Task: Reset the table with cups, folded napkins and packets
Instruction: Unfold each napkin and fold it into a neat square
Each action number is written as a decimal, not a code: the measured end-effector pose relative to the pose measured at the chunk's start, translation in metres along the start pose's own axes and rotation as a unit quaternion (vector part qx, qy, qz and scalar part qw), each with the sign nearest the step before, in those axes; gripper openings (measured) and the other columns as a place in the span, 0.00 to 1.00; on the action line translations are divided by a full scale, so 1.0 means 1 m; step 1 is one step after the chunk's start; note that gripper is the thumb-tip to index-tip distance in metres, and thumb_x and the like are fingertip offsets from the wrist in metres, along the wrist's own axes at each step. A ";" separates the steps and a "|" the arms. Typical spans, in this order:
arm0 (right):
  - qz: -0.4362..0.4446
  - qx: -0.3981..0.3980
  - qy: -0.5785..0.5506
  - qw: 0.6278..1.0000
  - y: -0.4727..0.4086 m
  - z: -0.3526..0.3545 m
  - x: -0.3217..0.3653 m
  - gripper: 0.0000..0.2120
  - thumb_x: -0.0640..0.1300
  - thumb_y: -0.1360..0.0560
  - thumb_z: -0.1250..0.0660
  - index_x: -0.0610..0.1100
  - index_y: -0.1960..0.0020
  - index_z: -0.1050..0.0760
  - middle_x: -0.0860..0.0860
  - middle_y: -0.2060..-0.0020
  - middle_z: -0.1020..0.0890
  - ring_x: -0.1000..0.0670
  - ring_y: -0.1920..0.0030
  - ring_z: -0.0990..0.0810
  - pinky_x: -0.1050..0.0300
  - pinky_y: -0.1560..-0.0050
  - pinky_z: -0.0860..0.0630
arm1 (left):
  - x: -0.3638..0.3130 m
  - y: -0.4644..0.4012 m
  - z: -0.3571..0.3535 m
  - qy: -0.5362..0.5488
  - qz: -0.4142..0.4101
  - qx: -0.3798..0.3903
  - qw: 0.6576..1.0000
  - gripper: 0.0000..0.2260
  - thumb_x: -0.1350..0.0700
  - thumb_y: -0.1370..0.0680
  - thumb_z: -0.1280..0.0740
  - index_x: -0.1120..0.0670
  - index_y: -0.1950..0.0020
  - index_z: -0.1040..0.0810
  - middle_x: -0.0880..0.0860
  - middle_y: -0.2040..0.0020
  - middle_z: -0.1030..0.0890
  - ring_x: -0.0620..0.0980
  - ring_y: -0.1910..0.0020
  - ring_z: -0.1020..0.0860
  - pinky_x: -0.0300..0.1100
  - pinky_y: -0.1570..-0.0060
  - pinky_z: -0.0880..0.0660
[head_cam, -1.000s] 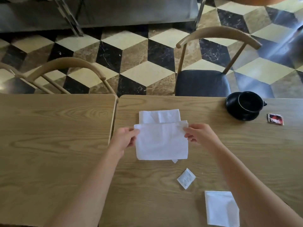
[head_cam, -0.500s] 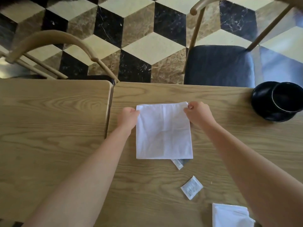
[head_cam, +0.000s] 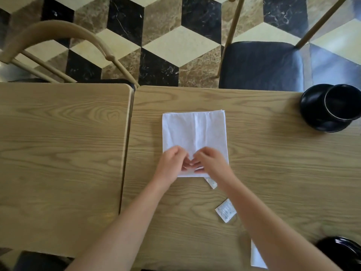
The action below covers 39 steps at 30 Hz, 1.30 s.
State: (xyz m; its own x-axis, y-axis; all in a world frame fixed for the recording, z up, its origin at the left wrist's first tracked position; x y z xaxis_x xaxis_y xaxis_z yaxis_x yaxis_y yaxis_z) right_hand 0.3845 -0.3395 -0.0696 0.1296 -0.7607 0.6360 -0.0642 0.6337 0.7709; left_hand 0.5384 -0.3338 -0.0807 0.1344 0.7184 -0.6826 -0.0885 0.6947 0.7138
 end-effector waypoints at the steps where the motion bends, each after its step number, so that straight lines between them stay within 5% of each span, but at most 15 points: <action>1: -0.017 0.016 -0.009 1.000 0.005 -0.011 -0.012 0.08 0.36 0.23 0.37 0.32 0.50 0.23 0.40 0.59 0.13 0.43 0.58 0.12 0.51 0.56 0.15 | 0.015 0.006 -0.005 0.005 0.015 0.016 1.000 0.09 0.51 0.28 0.36 0.52 0.64 0.21 0.55 0.65 0.16 0.54 0.64 0.17 0.54 0.58 0.17; 3: -0.028 0.024 -0.022 0.999 0.008 -0.019 -0.026 0.07 0.36 0.24 0.37 0.33 0.50 0.23 0.37 0.58 0.13 0.41 0.56 0.11 0.50 0.53 0.14 | 0.032 0.009 -0.006 0.002 0.029 0.010 1.000 0.10 0.51 0.27 0.36 0.52 0.65 0.20 0.55 0.63 0.15 0.56 0.62 0.17 0.57 0.57 0.16; 8: -0.030 0.023 -0.025 0.999 0.001 -0.004 -0.035 0.05 0.34 0.23 0.39 0.36 0.52 0.25 0.41 0.60 0.12 0.45 0.60 0.11 0.49 0.60 0.15 | 0.034 0.006 0.007 0.029 0.061 -0.002 0.998 0.10 0.56 0.25 0.37 0.61 0.56 0.18 0.60 0.61 0.13 0.59 0.62 0.13 0.44 0.65 0.18; 16: -0.023 -0.043 0.027 0.998 -0.001 0.066 -0.045 0.07 0.35 0.25 0.39 0.35 0.53 0.23 0.41 0.60 0.12 0.45 0.59 0.11 0.52 0.62 0.14 | 0.036 0.010 0.044 -0.012 0.087 -0.062 0.994 0.13 0.57 0.25 0.37 0.66 0.56 0.18 0.62 0.64 0.14 0.60 0.64 0.13 0.53 0.59 0.15; 21: -0.005 -0.137 0.123 0.983 0.008 0.071 -0.038 0.05 0.42 0.26 0.36 0.43 0.54 0.22 0.50 0.63 0.14 0.49 0.63 0.13 0.50 0.62 0.16 | 0.032 0.024 0.051 -0.114 0.043 -0.154 0.981 0.05 0.55 0.24 0.35 0.54 0.55 0.20 0.52 0.65 0.14 0.51 0.65 0.14 0.47 0.63 0.17; 24: -0.011 -0.196 0.251 0.948 0.021 0.081 -0.040 0.09 0.54 0.26 0.33 0.49 0.53 0.26 0.58 0.60 0.19 0.54 0.61 0.20 0.56 0.66 0.29 | 0.038 0.040 0.056 -0.180 0.054 -0.203 0.961 0.06 0.49 0.24 0.30 0.50 0.53 0.22 0.48 0.60 0.17 0.48 0.61 0.17 0.43 0.65 0.24; 29: -0.070 -0.119 0.194 0.971 0.020 0.077 -0.032 0.17 0.51 0.26 0.31 0.44 0.66 0.33 0.51 0.74 0.30 0.48 0.72 0.32 0.57 0.69 0.38 | 0.048 0.033 0.042 -0.018 0.158 -0.122 0.980 0.17 0.50 0.26 0.26 0.53 0.65 0.32 0.49 0.68 0.32 0.50 0.70 0.34 0.42 0.68 0.36; 34: -0.036 -0.123 0.167 0.978 0.037 0.083 -0.004 0.11 0.47 0.26 0.30 0.43 0.62 0.27 0.50 0.71 0.25 0.52 0.75 0.29 0.61 0.74 0.37 | 0.024 0.031 0.049 0.084 0.136 -0.098 0.982 0.04 0.56 0.24 0.28 0.55 0.52 0.20 0.53 0.58 0.20 0.48 0.70 0.22 0.37 0.78 0.29; 39: -0.014 -0.102 0.119 0.988 0.077 0.079 -0.017 0.09 0.47 0.25 0.31 0.42 0.59 0.24 0.48 0.69 0.19 0.55 0.73 0.20 0.62 0.75 0.33 | 0.030 0.065 0.066 0.099 0.090 -0.085 0.987 0.06 0.55 0.27 0.27 0.57 0.55 0.19 0.51 0.70 0.17 0.46 0.74 0.19 0.37 0.77 0.28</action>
State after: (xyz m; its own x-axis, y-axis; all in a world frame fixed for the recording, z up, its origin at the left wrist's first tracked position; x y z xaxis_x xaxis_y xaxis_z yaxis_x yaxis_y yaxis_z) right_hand 0.2992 -0.2890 -0.0178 0.3590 -0.7391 0.5700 0.1400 0.6464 0.7500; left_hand 0.6018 -0.2694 -0.0450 -0.0920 0.8117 -0.5767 -0.2601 0.5395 0.8008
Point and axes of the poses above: each hand's wrist, its own y-axis away from the middle knuckle, its own z-axis out of the back of the hand, x = y × z, the point moved 4 cm from there along -y, towards the middle knuckle
